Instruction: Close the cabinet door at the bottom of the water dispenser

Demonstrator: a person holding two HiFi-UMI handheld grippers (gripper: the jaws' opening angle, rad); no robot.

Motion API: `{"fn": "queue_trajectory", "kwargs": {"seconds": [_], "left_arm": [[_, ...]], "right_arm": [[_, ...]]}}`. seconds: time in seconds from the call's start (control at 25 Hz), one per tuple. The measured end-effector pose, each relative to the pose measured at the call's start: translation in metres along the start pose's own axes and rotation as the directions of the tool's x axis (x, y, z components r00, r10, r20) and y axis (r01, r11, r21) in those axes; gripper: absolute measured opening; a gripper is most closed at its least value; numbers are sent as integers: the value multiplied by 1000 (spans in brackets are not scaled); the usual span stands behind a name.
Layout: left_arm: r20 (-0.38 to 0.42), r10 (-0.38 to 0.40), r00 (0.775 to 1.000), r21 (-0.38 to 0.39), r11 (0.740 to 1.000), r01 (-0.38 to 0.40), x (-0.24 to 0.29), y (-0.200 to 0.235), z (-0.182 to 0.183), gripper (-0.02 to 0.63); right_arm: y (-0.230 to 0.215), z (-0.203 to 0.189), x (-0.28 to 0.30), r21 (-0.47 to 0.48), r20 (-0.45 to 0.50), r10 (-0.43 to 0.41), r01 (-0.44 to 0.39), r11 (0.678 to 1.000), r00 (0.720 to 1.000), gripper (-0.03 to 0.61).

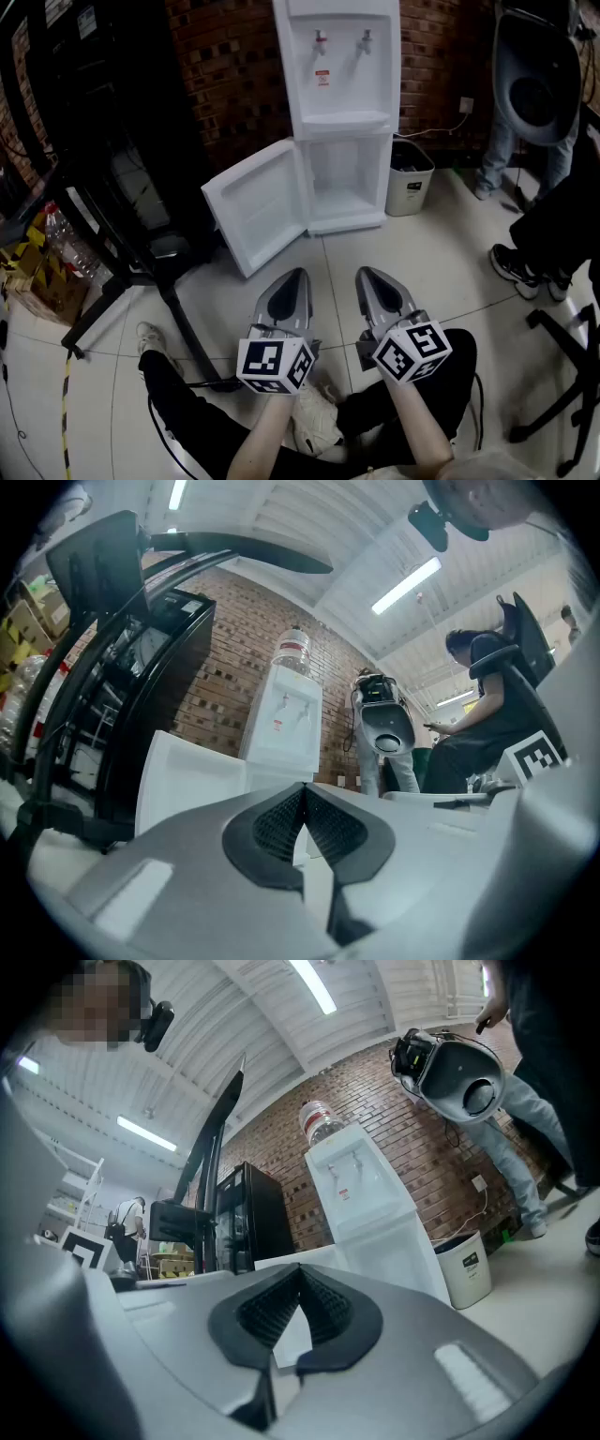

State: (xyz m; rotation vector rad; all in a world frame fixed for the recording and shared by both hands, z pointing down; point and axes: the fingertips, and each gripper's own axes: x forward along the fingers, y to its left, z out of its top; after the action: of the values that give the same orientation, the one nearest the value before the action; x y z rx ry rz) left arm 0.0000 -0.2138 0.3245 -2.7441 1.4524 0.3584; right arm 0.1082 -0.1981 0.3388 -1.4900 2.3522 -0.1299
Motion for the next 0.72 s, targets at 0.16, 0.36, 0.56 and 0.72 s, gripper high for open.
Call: {"fn": "queue_trajectory", "kwargs": {"seconds": [0.16, 0.36, 0.56, 0.72], "left_arm": [[-7, 9, 1000, 13, 1000, -8, 1, 1, -1, 17], [-10, 23, 1000, 51, 998, -23, -3, 2, 2, 17], [20, 66, 998, 105, 992, -68, -23, 26, 19, 17], [41, 109, 993, 137, 984, -114, -49, 52, 22, 17]], "right_arm": [[1, -1, 3, 3, -8, 1, -1, 1000, 1000, 0], [15, -1, 6, -17, -18, 39, -39, 999, 999, 0], [61, -11, 44, -37, -49, 160, -162, 986, 986, 108], [83, -34, 86, -79, -85, 169, -176, 981, 982, 146]]}}
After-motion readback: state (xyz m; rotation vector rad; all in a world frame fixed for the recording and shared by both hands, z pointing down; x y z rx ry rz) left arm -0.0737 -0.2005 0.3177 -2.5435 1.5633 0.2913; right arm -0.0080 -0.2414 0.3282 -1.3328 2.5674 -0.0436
